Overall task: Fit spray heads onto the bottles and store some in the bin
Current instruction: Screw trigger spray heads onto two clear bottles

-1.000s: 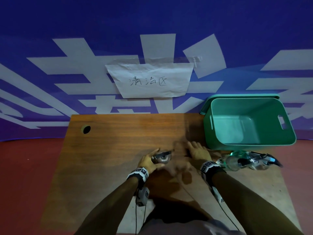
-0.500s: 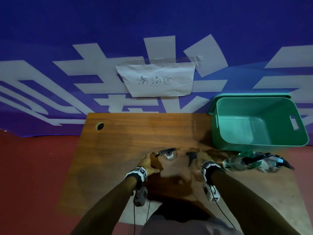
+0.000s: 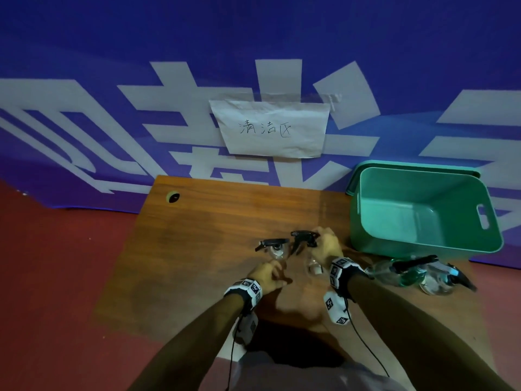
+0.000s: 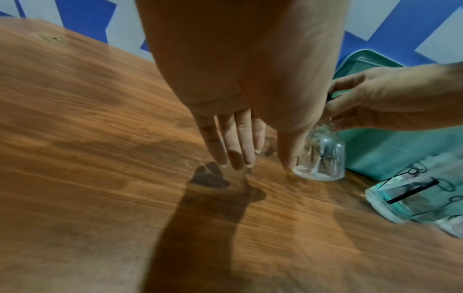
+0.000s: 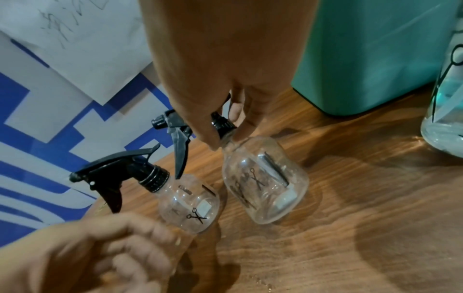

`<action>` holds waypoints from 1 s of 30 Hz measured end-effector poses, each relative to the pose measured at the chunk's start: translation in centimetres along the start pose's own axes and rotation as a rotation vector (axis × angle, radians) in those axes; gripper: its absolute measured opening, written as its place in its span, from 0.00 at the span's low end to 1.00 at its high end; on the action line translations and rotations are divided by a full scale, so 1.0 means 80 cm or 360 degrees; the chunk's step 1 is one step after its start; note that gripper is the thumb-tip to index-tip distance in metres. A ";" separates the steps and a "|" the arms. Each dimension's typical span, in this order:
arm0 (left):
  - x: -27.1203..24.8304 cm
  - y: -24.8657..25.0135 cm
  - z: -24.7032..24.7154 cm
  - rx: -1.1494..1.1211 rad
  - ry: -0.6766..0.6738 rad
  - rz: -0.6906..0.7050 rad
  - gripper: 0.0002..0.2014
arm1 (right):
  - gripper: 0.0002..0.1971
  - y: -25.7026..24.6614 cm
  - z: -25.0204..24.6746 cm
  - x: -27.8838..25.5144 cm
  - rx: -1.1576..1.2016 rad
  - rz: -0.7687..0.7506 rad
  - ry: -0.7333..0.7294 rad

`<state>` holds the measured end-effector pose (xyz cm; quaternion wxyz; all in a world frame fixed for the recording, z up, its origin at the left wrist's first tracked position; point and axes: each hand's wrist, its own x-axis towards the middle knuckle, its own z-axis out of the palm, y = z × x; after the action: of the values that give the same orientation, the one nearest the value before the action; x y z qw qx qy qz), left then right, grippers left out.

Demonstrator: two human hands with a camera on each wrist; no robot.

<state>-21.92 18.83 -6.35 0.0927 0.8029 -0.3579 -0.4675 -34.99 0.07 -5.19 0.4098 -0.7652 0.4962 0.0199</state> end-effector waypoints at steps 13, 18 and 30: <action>0.042 0.058 0.052 -0.0157 0.0162 0.0143 0.38 | 0.19 0.026 -0.016 -0.019 -0.0250 -0.0306 -0.0336; 0.052 0.067 0.067 -0.0117 0.0199 0.0133 0.35 | 0.17 0.038 -0.027 -0.017 -0.0260 -0.0384 -0.0396; 0.062 0.072 0.075 -0.0182 0.0306 0.0114 0.33 | 0.21 0.002 -0.061 -0.022 -0.0727 -0.0377 -0.0601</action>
<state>-28.13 12.47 -10.19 0.1889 0.8241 -0.3486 -0.4045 -37.84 -1.85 -1.28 0.3116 -0.8727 0.3015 0.2244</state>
